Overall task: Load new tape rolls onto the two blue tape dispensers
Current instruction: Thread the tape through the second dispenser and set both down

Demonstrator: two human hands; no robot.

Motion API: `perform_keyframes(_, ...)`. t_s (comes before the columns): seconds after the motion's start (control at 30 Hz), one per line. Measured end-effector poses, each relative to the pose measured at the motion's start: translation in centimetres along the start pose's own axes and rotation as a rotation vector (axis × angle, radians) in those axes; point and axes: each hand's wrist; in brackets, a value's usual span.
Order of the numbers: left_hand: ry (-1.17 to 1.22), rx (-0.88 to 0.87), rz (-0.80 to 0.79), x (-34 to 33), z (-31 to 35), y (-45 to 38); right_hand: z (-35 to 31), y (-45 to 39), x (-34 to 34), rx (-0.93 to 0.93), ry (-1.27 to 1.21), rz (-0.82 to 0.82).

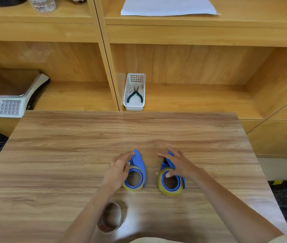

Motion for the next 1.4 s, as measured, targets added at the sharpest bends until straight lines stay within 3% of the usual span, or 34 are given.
perform_keyframes(0.1,0.034,-0.025,-0.017,-0.7,0.6,0.5,0.4,1.0,-1.5,-0.073,0.067,-0.011)
perform_keyframes(0.3,0.009,-0.047,-0.029,-1.0,1.0,1.1,-0.9,1.3,-3.6,-0.145,0.097,0.207)
perform_keyframes(0.53,-0.002,-0.053,-0.055,-0.9,1.6,1.4,-1.4,1.8,-3.1,-0.16,0.048,0.227)
perform_keyframes(0.9,0.041,-0.075,-0.233,-2.6,4.8,1.8,-4.0,1.9,0.7,0.058,-0.207,0.36)
perform_keyframes(1.1,0.314,0.051,-0.174,-2.0,5.8,1.8,-5.6,1.9,1.5,0.149,-0.422,0.393)
perform_keyframes(1.4,0.222,0.012,-0.159,-1.2,6.6,1.6,-6.4,1.9,1.9,0.19,-0.493,0.334)
Point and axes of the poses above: each hand's wrist, its own y-axis away from the middle knuckle, its own x-axis out of the back of the hand, z = x × y, and after that the axes turned 10 degrees about y, right-handed
